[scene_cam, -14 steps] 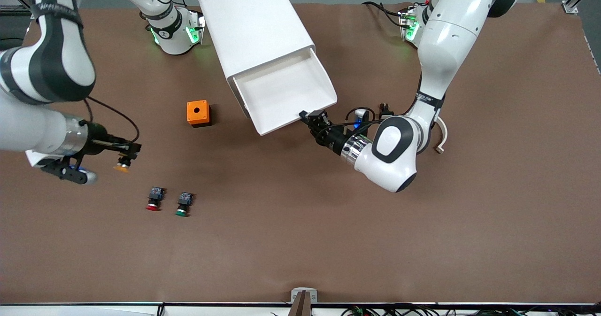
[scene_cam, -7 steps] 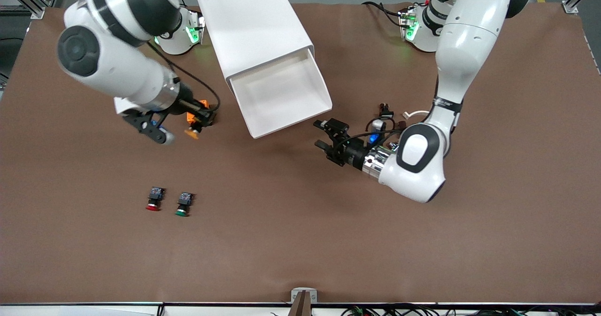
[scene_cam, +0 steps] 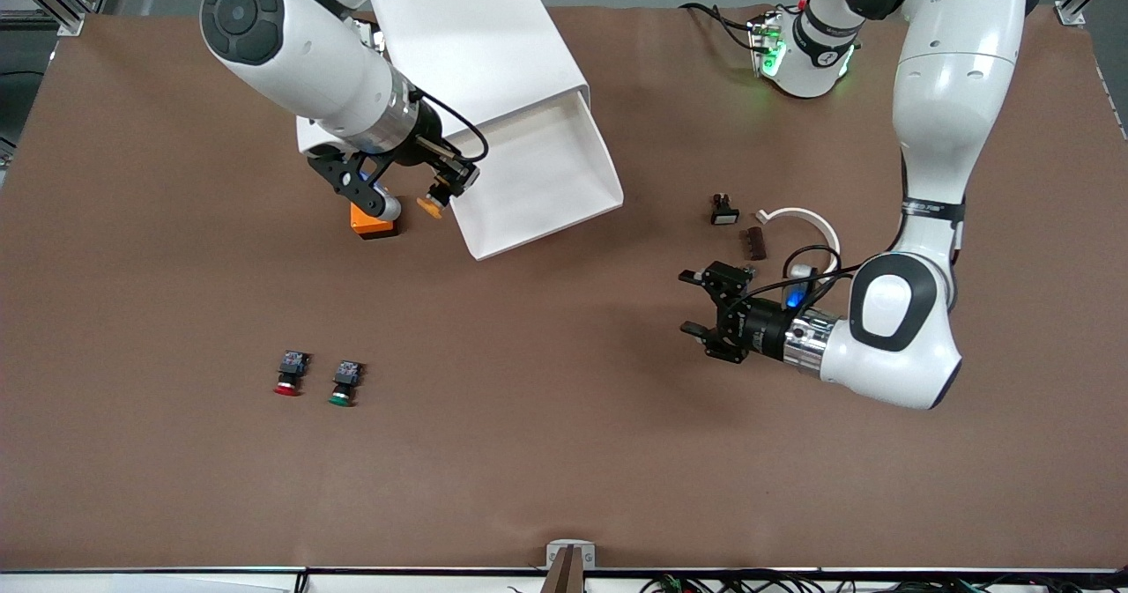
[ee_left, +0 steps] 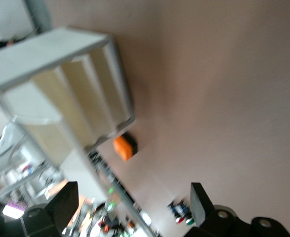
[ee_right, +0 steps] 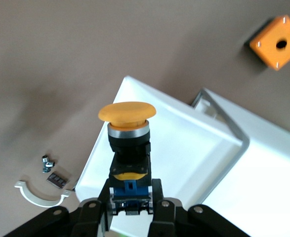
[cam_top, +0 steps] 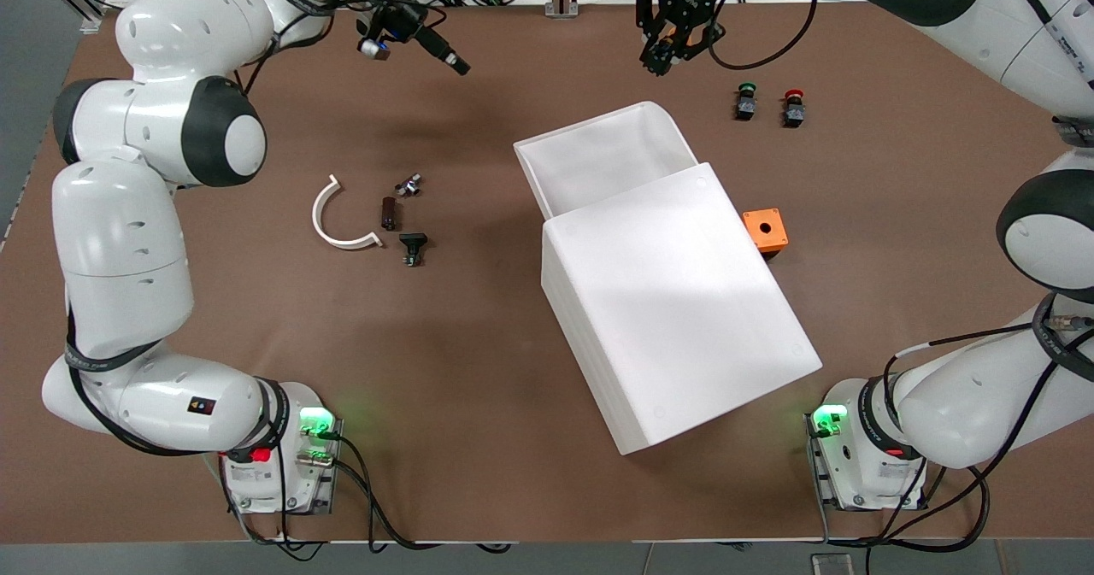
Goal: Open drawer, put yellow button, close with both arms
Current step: 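Carry the yellow button over the open drawer with the right gripper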
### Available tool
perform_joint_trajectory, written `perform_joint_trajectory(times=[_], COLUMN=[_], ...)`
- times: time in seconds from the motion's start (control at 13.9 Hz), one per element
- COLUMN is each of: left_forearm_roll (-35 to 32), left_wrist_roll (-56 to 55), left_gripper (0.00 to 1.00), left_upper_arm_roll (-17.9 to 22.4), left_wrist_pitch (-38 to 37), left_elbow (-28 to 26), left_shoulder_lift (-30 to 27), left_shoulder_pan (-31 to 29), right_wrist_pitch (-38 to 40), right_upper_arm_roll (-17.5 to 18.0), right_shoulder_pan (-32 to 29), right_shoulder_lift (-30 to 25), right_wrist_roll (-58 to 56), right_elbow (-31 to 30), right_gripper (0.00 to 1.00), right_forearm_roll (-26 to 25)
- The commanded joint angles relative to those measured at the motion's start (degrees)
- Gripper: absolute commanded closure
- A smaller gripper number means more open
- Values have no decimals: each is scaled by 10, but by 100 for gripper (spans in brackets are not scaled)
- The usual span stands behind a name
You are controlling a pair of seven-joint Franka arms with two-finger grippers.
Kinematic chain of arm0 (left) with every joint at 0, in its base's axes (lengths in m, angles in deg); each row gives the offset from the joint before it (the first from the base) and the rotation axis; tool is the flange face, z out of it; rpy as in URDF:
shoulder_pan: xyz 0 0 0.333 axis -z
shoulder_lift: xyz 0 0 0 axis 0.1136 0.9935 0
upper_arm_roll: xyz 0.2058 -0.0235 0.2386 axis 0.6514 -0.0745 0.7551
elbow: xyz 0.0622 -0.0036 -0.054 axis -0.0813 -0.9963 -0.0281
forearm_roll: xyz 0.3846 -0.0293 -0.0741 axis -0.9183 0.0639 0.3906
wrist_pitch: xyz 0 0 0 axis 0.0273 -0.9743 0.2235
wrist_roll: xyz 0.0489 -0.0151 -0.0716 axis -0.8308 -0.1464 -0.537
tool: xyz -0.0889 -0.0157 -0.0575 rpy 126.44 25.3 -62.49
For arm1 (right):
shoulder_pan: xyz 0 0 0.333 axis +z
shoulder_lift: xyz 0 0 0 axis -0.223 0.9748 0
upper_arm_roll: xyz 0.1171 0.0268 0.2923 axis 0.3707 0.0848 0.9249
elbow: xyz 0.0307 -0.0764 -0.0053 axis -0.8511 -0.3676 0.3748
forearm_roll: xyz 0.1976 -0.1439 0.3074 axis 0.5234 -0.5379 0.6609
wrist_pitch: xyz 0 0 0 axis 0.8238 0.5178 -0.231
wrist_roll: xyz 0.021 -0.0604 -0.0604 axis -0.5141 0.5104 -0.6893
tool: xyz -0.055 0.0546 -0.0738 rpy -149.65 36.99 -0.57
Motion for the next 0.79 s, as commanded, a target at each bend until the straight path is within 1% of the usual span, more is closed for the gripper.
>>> perform_joint_trajectory(times=[0.0,0.14,0.29,0.43,0.58,0.72], left_forearm_roll=[-47,-62,-87,-133,-196,-234], left_wrist_roll=[59,100,124,159,226,236], left_gripper=[1,1,1,1,1,1], left_upper_arm_roll=[28,43,46,45,39,36], left_wrist_pitch=[-1,-1,-1,-1,-1,-2], left_elbow=[-4,-4,-4,-4,-6,-6], left_shoulder_lift=[-19,-24,-38,-65,-99,-109], left_shoulder_pan=[8,10,10,15,18,19], right_wrist_pitch=[-40,-78,-107,-130,-164,-185], right_upper_arm_roll=[-8,-8,-8,-9,-9,-9], right_shoulder_pan=[42,73,89,98,101,103], right_shoulder_lift=[0,25,55,79,86,89], right_wrist_roll=[111,185,226,251,262,263], right_elbow=[-6,-7,-8,-17,-43,-61], right_gripper=[100,100,100,100,100,100], right_forearm_roll=[13,7,7,1,-5,-5])
